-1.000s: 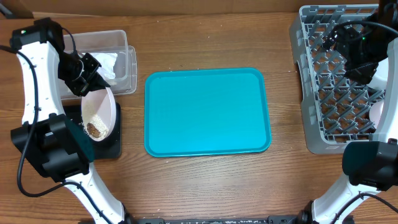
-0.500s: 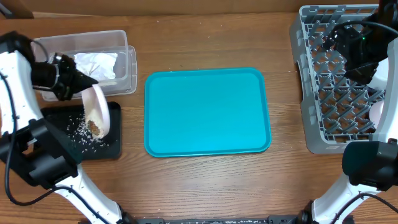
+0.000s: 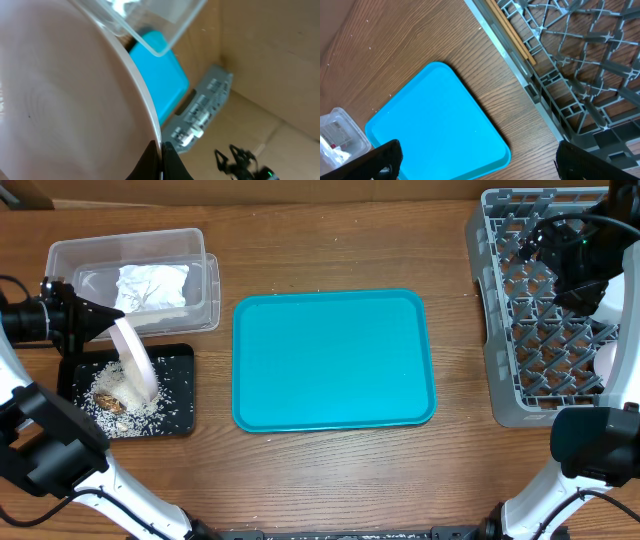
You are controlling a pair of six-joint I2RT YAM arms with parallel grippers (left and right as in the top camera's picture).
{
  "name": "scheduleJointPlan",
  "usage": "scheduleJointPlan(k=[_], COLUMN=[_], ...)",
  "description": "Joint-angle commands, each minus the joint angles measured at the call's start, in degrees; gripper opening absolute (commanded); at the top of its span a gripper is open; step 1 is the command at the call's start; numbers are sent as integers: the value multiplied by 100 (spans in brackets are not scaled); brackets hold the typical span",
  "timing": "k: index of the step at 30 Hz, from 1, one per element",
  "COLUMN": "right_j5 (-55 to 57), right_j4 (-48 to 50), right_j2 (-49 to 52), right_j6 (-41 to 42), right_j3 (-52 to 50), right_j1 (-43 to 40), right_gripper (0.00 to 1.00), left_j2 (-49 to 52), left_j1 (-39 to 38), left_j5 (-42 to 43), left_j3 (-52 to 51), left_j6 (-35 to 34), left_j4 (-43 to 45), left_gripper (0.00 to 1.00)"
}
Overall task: Sort waste into correct bins and load items into the dishwasher
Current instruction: 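Tilt the plate with the left gripper to dump rice onto the black tray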
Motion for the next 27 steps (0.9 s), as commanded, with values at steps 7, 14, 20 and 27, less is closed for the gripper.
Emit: scheduleJointPlan(k=[7,14,20,27], right_j5=[17,17,17,15], right_j4=[24,24,24,26], right_j2=[-107,-107,-107,-107], right_j6=[28,28,28,28], right_j3=[101,101,101,101], right_j1=[-17,-17,-17,-17], right_gripper=[100,100,100,100], left_j2=[-166,-155,-146,-127], left_j1=[219,271,267,468], left_j5=[710,807,793,750], left_j3=[-11,-90,-146,-184], left_j6=[555,570,706,1021], left_j4=[-17,-42,-15,17], left_gripper=[4,4,4,4])
